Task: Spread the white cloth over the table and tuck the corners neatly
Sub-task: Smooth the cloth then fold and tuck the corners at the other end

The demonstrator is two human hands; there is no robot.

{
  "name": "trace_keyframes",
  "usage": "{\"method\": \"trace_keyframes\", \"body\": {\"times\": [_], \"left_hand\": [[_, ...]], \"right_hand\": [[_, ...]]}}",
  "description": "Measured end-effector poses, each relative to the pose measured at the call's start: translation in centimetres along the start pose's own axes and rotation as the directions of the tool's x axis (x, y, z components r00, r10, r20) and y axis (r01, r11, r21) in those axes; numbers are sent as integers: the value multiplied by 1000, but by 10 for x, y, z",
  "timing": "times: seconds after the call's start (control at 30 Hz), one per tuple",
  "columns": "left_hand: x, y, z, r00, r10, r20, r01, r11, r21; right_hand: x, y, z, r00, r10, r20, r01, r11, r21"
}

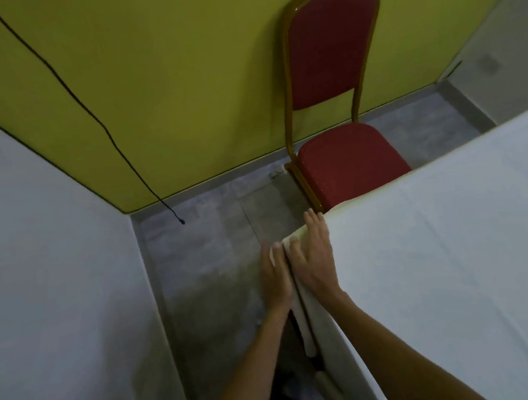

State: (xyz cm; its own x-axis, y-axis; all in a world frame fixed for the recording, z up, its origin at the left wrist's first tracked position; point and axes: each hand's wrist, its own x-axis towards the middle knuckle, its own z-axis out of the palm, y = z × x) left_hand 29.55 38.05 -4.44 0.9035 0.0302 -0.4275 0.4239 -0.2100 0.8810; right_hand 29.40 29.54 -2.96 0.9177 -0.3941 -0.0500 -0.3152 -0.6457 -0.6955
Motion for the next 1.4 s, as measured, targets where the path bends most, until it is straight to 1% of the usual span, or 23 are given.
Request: {"method": "trace_keyframes", "body": {"times": [0.03,0.07,0.1,0.13,0.17,0.23,0.27,0.3,0.47,0.57,0.73,0.83,0.9,0.93,0.97,1.07,1.1,1.13,1.2,1.27,1.33,1.37,1.4], "left_hand": [[13,14,4,991,128,27,-130,981,143],[27,32,11,956,277,101,-294,914,280],[36,48,22,897,379,229,-442,801,405],[46,53,31,820,426,383,-572,653,497],[47,55,43,732,406,548,-680,485,549],[49,45,63,521,315,793,-852,135,506],[51,41,66,449,274,851,-887,18,462],[55,37,68,421,245,873,-897,-32,441],[59,36,73,458,161,874,-880,-59,472],[57,40,73,471,138,871,-876,-44,481],[59,40,74,476,119,871,-875,-27,483],[54,42,75,478,120,870,-875,-23,484],[50,48,86,451,135,882,-889,-18,457],[47,50,99,412,144,900,-908,-18,418],[41,52,116,351,150,924,-934,-19,357],[6,51,179,91,116,989,-994,-47,97],[-5,47,197,11,73,997,-997,-77,17],[-13,44,211,-33,30,999,-994,-101,-30],[-6,42,224,-38,-17,999,-987,-155,-40],[24,48,218,-36,-12,999,-975,-221,-38],[61,61,203,-26,5,1000,-966,-256,-24],[78,69,195,8,30,1000,-966,-257,16],[93,75,188,68,54,996,-965,-249,79]], "right_hand": [[2,2,-7,993,62,-102,-55,997,61],[2,10,-11,975,116,-189,-112,993,33],[3,19,-18,960,167,-224,-177,984,-27],[4,29,-19,959,187,-215,-217,968,-126],[4,41,-24,958,214,-190,-250,948,-195],[1,74,-37,951,262,-166,-304,895,-325],[-4,86,-42,952,264,-157,-304,878,-370],[-9,96,-47,951,271,-149,-309,867,-392],[-35,127,-75,903,363,-229,-427,808,-406],[-62,150,-96,834,457,-309,-548,755,-360],[-121,194,-136,668,618,-416,-739,618,-268],[-148,209,-153,542,695,-473,-833,519,-192],[-146,209,-159,461,734,-499,-873,475,-107],[-138,205,-161,453,730,-511,-873,480,-88],[-125,200,-160,480,704,-523,-855,509,-100],[-78,184,-141,645,592,-483,-740,640,-205],[-67,181,-135,670,584,-458,-721,659,-214],[-64,181,-131,679,591,-436,-717,661,-220],[-76,191,-131,680,596,-428,-723,644,-252],[-108,208,-141,675,592,-440,-732,612,-300],[-149,226,-156,610,633,-478,-788,549,-278],[-170,234,-164,559,662,-499,-825,506,-253],[-188,239,-170,500,696,-516,-862,458,-217]]}}
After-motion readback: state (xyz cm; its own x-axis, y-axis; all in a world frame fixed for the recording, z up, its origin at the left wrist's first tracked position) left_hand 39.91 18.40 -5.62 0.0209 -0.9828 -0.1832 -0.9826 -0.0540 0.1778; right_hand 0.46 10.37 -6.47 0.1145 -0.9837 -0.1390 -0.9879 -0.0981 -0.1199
